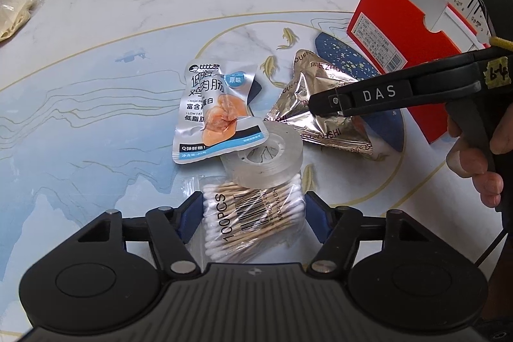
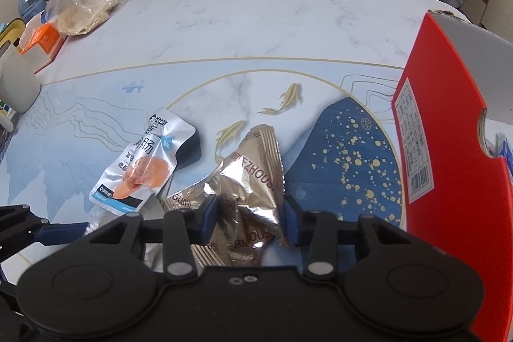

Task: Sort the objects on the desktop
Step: 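Grasp the gold foil snack bag with the right tool while the left tool grasps the cotton-swab pack, then carry the foil bag and cotton-swab pack over the shoebox with both tools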

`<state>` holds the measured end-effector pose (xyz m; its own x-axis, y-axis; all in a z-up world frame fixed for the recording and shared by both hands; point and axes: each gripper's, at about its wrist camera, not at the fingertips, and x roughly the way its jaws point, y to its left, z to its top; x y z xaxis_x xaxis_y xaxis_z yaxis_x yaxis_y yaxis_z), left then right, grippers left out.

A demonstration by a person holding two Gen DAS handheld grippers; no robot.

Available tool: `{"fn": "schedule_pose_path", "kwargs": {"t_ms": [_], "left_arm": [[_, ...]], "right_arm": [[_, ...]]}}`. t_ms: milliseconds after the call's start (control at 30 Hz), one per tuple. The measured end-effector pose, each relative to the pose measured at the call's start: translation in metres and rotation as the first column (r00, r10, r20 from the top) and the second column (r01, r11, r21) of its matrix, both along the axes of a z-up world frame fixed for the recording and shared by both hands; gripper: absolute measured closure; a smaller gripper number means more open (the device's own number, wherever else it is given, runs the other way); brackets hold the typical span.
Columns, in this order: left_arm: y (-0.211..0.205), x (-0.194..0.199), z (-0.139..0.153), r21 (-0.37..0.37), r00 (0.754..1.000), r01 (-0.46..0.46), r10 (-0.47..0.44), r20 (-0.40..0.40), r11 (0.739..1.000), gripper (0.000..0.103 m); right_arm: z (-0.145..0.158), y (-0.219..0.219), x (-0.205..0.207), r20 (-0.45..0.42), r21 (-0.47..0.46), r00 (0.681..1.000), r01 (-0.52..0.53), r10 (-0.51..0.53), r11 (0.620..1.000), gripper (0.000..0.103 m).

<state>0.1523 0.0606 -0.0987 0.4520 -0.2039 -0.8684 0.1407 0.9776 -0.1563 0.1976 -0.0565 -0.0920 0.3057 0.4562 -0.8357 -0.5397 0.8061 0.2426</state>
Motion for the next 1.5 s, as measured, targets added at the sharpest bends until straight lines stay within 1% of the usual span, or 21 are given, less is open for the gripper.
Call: {"fn": "schedule_pose_path", "kwargs": {"t_ms": [67, 300, 633, 1000, 1200, 1500], "left_arm": [[0.0, 0.0, 0.001, -0.013, 1.0, 0.005, -0.005, -0.009, 1.0, 0.038], [0.0, -0.004, 0.007, -0.064, 0.999, 0.026, -0.028, -0.041, 0.998, 0.039], [-0.008, -0.016, 0.017, -0.077, 0.997, 0.061, -0.064, -0.035, 0.995, 0.039], [-0.009, -0.017, 0.037, -0.071, 0.999, 0.041, -0.039, 0.02, 0.997, 0.039], [-0.012, -0.013, 0.056, -0.071, 0.997, 0.037, -0.032, 0.073, 0.997, 0.039], [-0.029, 0.0, 0.087, -0.06, 0.986, 0.066, -0.056, 0.157, 0.996, 0.039]], "right_arm": [[0.002, -0.001, -0.001, 0.007, 0.003, 1.0, 0.004, -0.004, 1.0, 0.065], [0.007, -0.01, -0.006, 0.017, 0.012, 1.0, 0.024, -0.024, 1.0, 0.069], [0.018, -0.028, -0.017, 0.032, 0.038, 0.998, 0.049, -0.05, 0.998, 0.069], [0.049, -0.05, -0.032, 0.073, 0.084, 0.995, 0.056, -0.062, 0.995, 0.069], [0.062, -0.068, -0.034, 0.092, 0.104, 0.992, 0.072, -0.082, 0.992, 0.069], [0.085, -0.099, -0.036, 0.131, 0.136, 0.985, 0.09, -0.108, 0.987, 0.07]]}}
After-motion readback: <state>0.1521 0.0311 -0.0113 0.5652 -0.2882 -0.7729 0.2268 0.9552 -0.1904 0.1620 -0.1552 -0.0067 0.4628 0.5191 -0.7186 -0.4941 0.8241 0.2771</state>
